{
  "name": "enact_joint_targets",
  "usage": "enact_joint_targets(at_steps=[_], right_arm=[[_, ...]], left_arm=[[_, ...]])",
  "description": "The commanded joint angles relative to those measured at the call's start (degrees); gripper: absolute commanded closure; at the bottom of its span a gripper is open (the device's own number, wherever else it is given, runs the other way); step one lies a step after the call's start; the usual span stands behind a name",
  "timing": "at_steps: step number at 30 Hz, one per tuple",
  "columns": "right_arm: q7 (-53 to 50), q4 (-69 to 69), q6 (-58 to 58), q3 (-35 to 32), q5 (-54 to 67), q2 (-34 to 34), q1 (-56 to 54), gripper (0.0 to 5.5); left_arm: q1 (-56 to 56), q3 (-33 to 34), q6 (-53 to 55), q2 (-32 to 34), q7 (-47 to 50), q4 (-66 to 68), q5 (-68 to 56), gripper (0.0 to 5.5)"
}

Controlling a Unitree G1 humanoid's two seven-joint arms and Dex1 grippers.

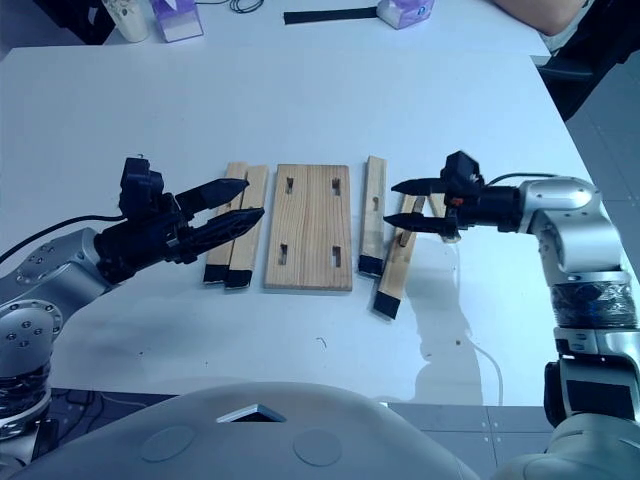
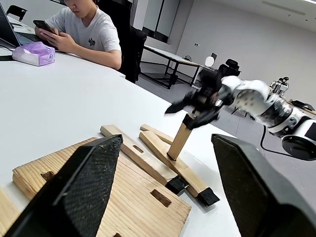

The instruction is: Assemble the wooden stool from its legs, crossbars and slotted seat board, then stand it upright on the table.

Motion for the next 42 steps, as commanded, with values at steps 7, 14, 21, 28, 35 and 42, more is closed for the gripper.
enact_joint_targets(at_steps=[7, 14, 21, 28, 35, 42], right_arm=[[-10.64, -17.00, 6.57, -2.23, 6.88, 3.84, -1.38, 2.33], [-14.16, -15.99, 5.39, -0.72, 4.96, 6.10, -2.17, 2.57], [-16.41, -15.08, 7.15, -1.22, 7.25, 8.10, -7.63, 2.57], [-18.46, -18.02, 10.00, -2.81, 11.77, 8.40, -11.01, 2.57], [-16.43, -17.27, 1.87, 1.32, 3.54, 6.27, -0.77, 2.57], [-15.34, 1.61, -16.64, 7.43, -10.19, 8.55, 11.39, 2.57]], left_arm=[[0.45, -0.01, -0.43, -0.57, 0.80, -1.31, 0.75, 2.18], [0.19, -0.26, -0.35, -0.85, 0.80, -0.67, 1.58, 2.18], [-0.41, -0.66, -0.35, -1.31, 0.89, -0.13, 2.29, 2.18], [-0.68, -0.41, 0.22, -0.86, 0.45, 0.38, 2.45, 2.18], [-1.76, -0.37, 1.02, -0.01, -0.47, 1.19, 2.08, 2.18], [-4.79, -0.37, 2.77, 2.00, -2.86, 3.55, 1.34, 2.18]])
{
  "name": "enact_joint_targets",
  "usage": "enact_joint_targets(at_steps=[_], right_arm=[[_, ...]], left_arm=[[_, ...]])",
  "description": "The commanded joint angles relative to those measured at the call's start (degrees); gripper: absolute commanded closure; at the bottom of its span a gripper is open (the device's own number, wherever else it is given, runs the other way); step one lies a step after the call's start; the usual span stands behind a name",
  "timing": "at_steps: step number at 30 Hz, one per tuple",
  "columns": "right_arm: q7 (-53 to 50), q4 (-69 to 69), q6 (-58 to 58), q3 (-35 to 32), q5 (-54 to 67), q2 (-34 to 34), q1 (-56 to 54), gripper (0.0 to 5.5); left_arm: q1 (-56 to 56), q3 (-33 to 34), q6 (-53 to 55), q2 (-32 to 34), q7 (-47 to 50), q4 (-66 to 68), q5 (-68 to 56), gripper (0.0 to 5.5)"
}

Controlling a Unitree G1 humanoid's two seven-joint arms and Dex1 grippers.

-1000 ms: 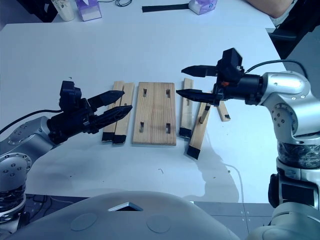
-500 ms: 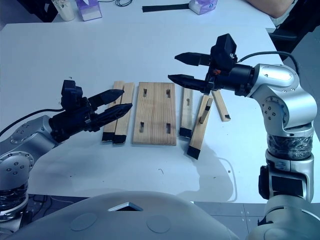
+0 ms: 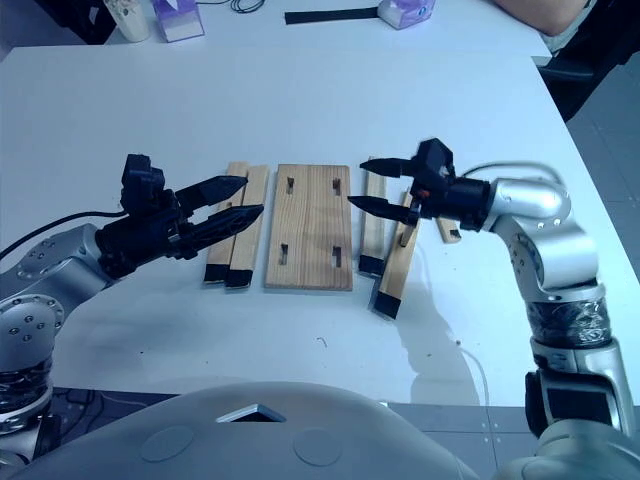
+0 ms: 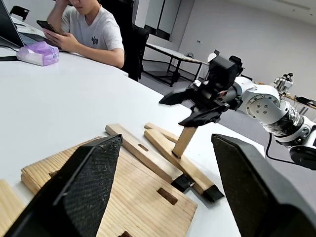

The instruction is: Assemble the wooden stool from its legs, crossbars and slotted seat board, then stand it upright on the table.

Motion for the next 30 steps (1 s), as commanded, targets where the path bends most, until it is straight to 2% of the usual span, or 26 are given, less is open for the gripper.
enact_joint_targets(at_steps=[1, 6, 9, 12, 17, 21, 30], right_arm=[[-0.70, 7.71, -3.38, 3.03, -4.94, 1.87, 6.18, 2.57], [-4.01, -0.32, 4.72, -1.56, 5.59, 3.28, 0.71, 2.57], [-7.14, -9.55, 13.51, -4.69, 15.31, 2.75, -2.17, 2.57], [-6.75, -19.30, 20.82, -5.66, 22.81, -0.19, 0.49, 2.57], [3.44, -20.63, 17.05, -2.87, 13.90, -10.04, 13.48, 2.57], [10.31, -12.11, 4.69, 0.71, 0.88, -15.22, 19.37, 2.57], [13.13, -2.07, -9.52, 5.23, -10.31, -14.49, 19.91, 2.57]], left_arm=[[-2.51, 0.06, 1.74, 1.96, -1.65, 1.41, -0.61, 2.18], [-2.19, 0.43, 1.80, 1.80, -1.54, 1.24, -0.31, 2.18], [-1.19, 0.60, 1.30, 1.12, -0.68, 0.44, -0.16, 2.18], [-0.35, 0.81, 0.96, 0.63, 0.01, -0.17, 0.01, 2.18], [1.16, 1.52, 0.57, 0.19, 0.52, -1.07, 0.17, 2.18], [2.47, 1.79, 0.29, -0.14, 0.96, -2.11, 0.21, 2.18], [3.03, 1.14, -0.06, -0.11, 0.90, -2.63, 0.46, 2.18]])
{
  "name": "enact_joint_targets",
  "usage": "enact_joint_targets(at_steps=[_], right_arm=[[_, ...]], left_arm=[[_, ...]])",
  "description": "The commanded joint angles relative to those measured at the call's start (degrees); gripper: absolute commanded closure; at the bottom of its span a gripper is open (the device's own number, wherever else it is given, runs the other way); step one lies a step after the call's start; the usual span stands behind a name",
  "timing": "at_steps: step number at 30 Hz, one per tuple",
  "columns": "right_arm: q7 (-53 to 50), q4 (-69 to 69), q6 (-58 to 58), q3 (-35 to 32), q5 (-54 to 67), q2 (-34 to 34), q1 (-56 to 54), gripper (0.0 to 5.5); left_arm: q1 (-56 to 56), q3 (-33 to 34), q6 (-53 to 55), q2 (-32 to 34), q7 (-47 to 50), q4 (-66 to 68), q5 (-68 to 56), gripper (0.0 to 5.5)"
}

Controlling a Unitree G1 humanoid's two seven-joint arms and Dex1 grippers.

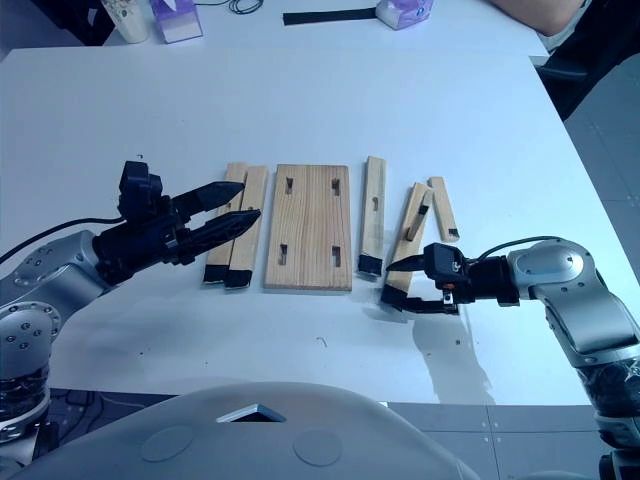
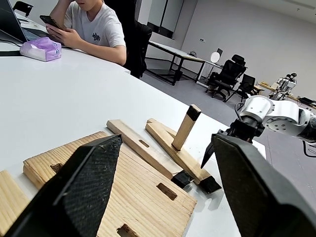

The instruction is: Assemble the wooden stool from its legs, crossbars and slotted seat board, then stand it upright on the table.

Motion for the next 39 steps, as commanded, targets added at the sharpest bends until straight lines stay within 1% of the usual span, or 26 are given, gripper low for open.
enact_joint_targets(at_steps=[1, 10, 15, 17, 19, 22, 24, 27, 31, 36, 39], right_arm=[[0.67, 3.33, -4.99, 1.39, -3.71, -0.06, 0.96, 2.57], [3.54, 11.84, -11.78, 2.33, -8.05, -2.93, -1.66, 2.57], [5.88, 11.71, -11.11, -0.10, -5.63, -5.87, -3.06, 2.57], [6.26, 7.77, -6.61, -2.98, -1.17, -6.97, -2.91, 2.57], [5.20, 2.08, 0.46, -7.00, 4.44, -7.70, -2.72, 2.57], [1.19, -6.10, 10.14, -13.19, 11.38, -7.55, -0.30, 2.12], [-3.42, -10.41, 15.70, -16.14, 11.96, -7.17, 2.67, 1.81], [-11.26, -14.13, 20.09, -15.94, 5.81, -6.78, 8.13, 1.81], [-18.10, -18.76, 27.46, -15.65, 2.89, -5.90, 13.36, 1.81], [-26.40, -21.86, 37.53, -15.60, 2.68, -2.82, 11.52, 1.81], [-32.17, -26.30, 43.97, -15.80, 3.52, 0.67, 11.21, 1.81]], left_arm=[[0.19, -0.08, -0.04, 0.40, 0.04, -0.63, 0.41, 2.18], [1.77, 0.03, -0.37, 0.02, 0.76, -1.89, 0.50, 2.18], [3.50, 0.42, -0.99, -0.37, 1.67, -3.02, 0.63, 2.18], [4.39, 0.56, -1.43, -0.62, 2.20, -3.54, 0.76, 2.18], [5.72, 0.71, -2.06, -0.97, 3.06, -4.40, 0.91, 2.18], [8.28, 1.25, -3.03, -1.77, 4.63, -6.15, 1.20, 2.18], [10.14, 1.59, -3.85, -2.40, 5.66, -7.27, 1.52, 2.18], [12.87, 1.67, -5.17, -3.46, 7.26, -8.96, 2.37, 2.18], [15.66, 1.69, -6.67, -4.42, 8.85, -10.56, 3.40, 2.18], [17.98, 1.78, -8.22, -5.11, 10.07, -11.67, 4.47, 2.18], [18.08, 1.55, -8.72, -5.05, 10.33, -11.64, 4.74, 2.18]])
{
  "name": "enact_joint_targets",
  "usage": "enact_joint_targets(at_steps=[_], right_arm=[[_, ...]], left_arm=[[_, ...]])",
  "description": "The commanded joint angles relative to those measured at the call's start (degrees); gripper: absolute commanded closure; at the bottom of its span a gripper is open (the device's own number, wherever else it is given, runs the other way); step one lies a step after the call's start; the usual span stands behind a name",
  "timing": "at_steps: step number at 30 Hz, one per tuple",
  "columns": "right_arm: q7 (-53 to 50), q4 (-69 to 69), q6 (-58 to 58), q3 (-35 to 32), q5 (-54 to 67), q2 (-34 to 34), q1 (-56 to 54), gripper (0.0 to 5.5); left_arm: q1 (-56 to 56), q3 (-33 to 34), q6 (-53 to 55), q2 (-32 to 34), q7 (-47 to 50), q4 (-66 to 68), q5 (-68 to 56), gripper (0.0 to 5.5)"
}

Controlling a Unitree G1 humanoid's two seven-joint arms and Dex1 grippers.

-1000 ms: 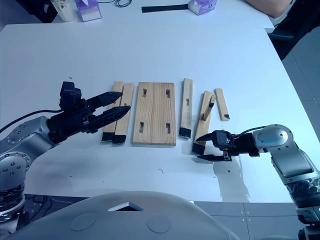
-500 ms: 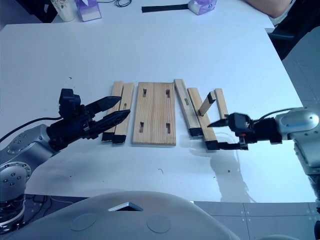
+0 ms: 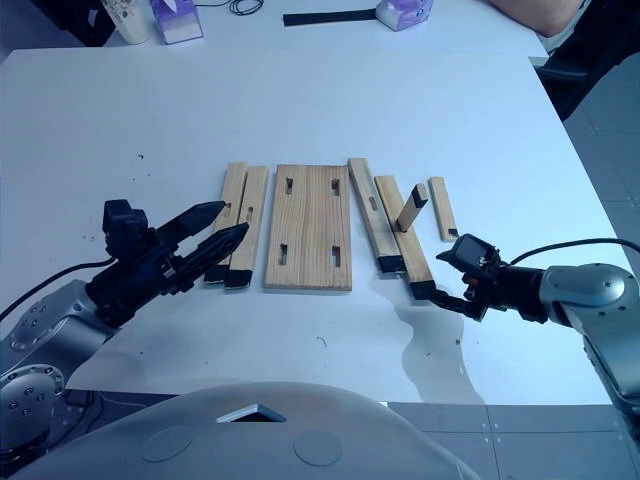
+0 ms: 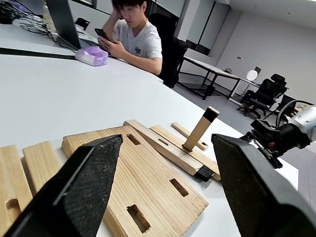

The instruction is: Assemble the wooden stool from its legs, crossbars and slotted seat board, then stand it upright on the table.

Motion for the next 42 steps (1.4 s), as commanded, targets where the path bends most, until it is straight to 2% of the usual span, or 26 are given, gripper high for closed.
enact_joint_targets(at_steps=[1, 6, 14, 21, 30, 42], right_arm=[[-6.75, -5.83, 8.52, 0.08, 1.36, 4.39, -1.33, 1.81], [-11.79, -9.86, 14.97, 1.48, 2.25, 8.41, -0.07, 1.81], [-18.75, -5.83, 9.56, 5.53, -3.98, 12.33, -1.31, 1.81], [-20.20, -2.74, 6.32, 8.32, -6.00, 14.62, -1.52, 1.81], [-19.80, 7.50, -1.82, 8.12, -9.42, 14.60, -0.31, 1.81], [-20.72, 11.26, -5.90, 11.19, -9.86, 19.97, 0.06, 1.81]], left_arm=[[0.01, -0.04, -0.78, -0.01, 0.98, -0.58, 1.01, 2.18], [-0.57, -0.21, -0.98, 0.30, 1.05, -0.22, 0.96, 2.18], [-2.15, 0.51, -0.42, 1.64, 0.15, 0.93, -0.15, 2.18], [-3.58, 0.12, -0.08, 2.39, -0.51, 2.03, -0.34, 2.18], [-4.62, 0.00, -0.10, 3.20, -1.45, 3.14, -0.22, 2.18], [-7.27, -0.39, 0.84, 4.30, -2.92, 4.79, -0.47, 2.18]])
